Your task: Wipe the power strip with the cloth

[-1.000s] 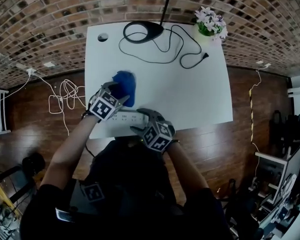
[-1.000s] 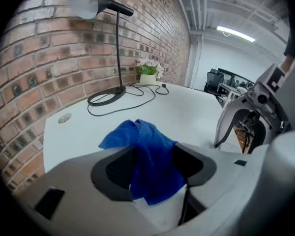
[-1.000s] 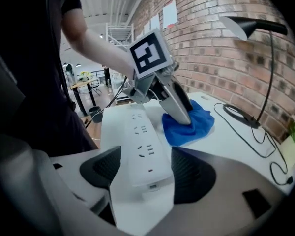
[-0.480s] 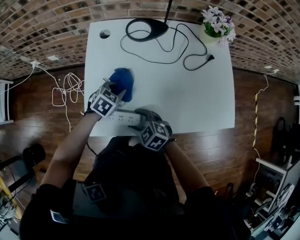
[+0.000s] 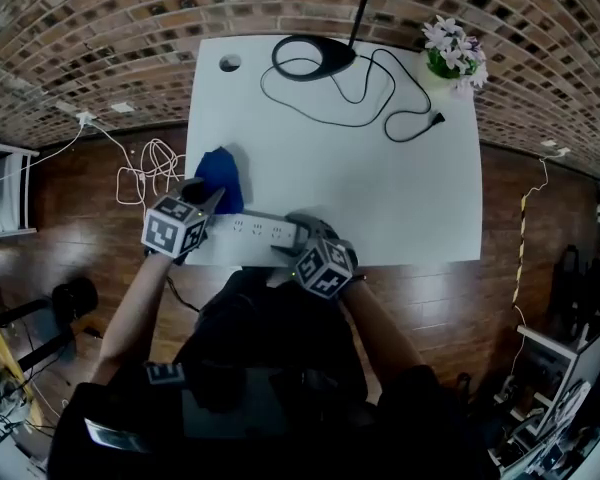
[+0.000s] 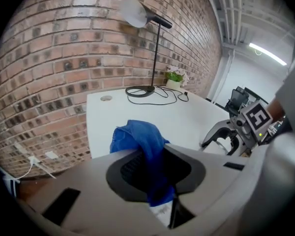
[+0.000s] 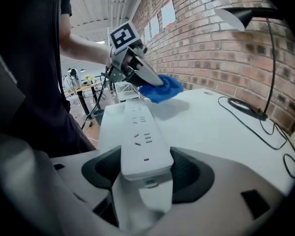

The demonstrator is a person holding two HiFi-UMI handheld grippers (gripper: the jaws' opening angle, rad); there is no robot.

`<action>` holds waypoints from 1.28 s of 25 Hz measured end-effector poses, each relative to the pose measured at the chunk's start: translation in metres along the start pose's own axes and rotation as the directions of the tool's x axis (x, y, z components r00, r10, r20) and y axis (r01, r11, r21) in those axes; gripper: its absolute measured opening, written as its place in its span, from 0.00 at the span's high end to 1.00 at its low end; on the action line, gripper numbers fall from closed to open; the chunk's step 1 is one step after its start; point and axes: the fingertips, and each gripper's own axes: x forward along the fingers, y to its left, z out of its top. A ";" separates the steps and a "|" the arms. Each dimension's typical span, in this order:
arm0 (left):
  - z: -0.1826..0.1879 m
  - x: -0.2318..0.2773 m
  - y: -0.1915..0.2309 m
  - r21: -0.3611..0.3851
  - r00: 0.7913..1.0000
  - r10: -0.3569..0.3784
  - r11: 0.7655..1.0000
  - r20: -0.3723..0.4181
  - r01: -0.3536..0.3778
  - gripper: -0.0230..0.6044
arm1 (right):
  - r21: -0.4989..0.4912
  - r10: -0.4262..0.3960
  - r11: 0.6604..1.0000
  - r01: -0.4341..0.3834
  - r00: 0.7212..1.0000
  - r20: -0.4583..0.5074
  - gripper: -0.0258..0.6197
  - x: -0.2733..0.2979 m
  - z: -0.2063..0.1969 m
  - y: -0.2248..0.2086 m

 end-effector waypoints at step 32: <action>-0.062 -0.027 -0.032 0.042 0.994 0.113 0.993 -0.012 -0.112 0.84 | 0.002 -0.013 1.000 0.013 1.000 0.019 0.49 0.001 0.001 0.001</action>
